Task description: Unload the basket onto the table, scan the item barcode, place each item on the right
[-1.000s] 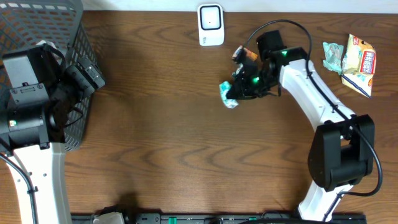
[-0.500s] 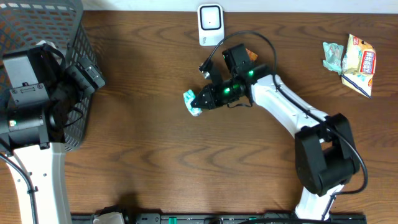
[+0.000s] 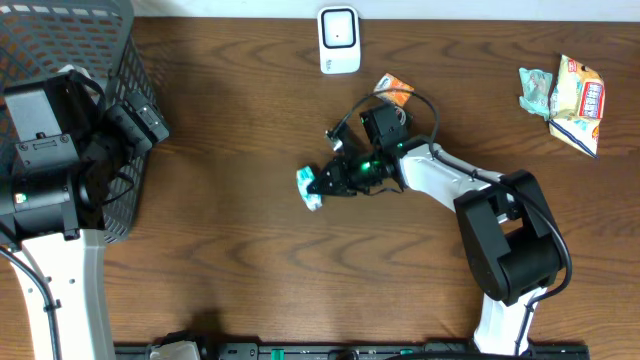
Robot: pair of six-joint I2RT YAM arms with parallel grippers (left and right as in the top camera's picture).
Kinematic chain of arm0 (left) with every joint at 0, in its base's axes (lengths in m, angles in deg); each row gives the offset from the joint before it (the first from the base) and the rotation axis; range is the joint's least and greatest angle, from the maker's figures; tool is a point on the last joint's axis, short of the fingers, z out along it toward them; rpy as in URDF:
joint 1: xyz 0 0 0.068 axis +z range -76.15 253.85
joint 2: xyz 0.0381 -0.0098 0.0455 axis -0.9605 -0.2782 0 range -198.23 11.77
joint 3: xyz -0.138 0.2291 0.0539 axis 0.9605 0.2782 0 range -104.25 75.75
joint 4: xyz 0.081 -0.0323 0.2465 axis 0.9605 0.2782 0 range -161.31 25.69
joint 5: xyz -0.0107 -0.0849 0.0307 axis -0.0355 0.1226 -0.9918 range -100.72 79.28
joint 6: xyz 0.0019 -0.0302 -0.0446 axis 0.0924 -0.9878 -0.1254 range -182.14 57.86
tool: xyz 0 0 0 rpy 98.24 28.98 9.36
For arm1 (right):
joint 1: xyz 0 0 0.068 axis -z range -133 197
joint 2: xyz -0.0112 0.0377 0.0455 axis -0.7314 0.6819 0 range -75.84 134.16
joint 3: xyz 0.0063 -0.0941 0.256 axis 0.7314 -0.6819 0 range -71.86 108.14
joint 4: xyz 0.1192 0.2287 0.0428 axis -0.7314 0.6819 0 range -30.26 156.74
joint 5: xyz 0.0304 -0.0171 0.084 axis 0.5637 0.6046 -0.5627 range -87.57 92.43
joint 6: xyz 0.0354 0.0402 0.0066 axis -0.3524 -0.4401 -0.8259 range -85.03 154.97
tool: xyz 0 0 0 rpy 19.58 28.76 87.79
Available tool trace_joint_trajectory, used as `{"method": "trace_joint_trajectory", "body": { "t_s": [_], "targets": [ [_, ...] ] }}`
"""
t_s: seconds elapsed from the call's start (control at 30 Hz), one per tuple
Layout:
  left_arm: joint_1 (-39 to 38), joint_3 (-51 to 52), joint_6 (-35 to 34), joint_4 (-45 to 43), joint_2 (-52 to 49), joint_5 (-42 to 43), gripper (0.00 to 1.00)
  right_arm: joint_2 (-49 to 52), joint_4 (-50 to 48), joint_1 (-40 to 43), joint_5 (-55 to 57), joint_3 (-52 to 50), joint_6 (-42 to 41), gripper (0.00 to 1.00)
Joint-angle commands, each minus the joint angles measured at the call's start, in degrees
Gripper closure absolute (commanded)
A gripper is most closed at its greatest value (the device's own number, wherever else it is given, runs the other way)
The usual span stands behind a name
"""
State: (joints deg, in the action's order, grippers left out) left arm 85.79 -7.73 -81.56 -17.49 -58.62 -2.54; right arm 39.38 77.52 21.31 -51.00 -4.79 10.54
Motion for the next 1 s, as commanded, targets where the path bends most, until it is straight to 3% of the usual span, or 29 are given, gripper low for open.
{"method": "trace_joint_trajectory", "body": {
  "t_s": [0.0,0.1,0.17,0.27,0.43,0.53,0.6,0.83,0.87,0.9,0.97],
  "targets": [
    [0.3,0.0,0.7,0.1,0.0,-0.5,0.02,0.3,2.2,0.1,7.6,-1.3,-2.6,0.90],
    [0.3,-0.1,0.7,0.1,0.0,-0.5,0.02,0.2,6.6,0.8,16.7,-1.2,-0.1,0.87],
    [0.3,0.0,0.7,0.1,0.0,-0.5,0.02,0.1,10.3,2.8,18.6,0.0,3.5,0.64],
    [0.3,-0.1,0.7,0.1,0.0,-0.5,0.02,0.1,17.8,6.6,19.1,3.8,5.6,0.39],
    [0.3,0.0,0.7,0.1,0.0,-0.5,0.02,0.0,33.8,12.5,19.4,12.9,11.5,0.36],
    [0.3,-0.1,0.7,0.1,0.0,-0.5,0.02,0.0,43.4,13.0,20.5,18.0,19.0,0.36],
    [0.3,-0.1,0.7,0.2,0.0,-0.5,0.02,0.0,48.0,12.3,24.2,20.7,19.4,0.36],
    [0.3,0.0,0.7,0.1,0.0,-0.5,0.02,0.1,46.1,7.4,35.8,21.3,19.3,0.22],
    [0.3,0.0,0.7,0.2,0.0,-0.5,0.02,0.1,45.7,7.0,36.2,21.3,19.3,0.15],
    [0.3,-0.1,0.7,0.1,0.0,-0.5,0.02,0.1,44.0,6.1,36.4,21.3,19.3,0.02],
    [0.3,-0.1,0.7,0.1,0.0,-0.5,0.02,0.1,41.8,4.9,36.4,21.3,18.4,0.01]
  ]
}}
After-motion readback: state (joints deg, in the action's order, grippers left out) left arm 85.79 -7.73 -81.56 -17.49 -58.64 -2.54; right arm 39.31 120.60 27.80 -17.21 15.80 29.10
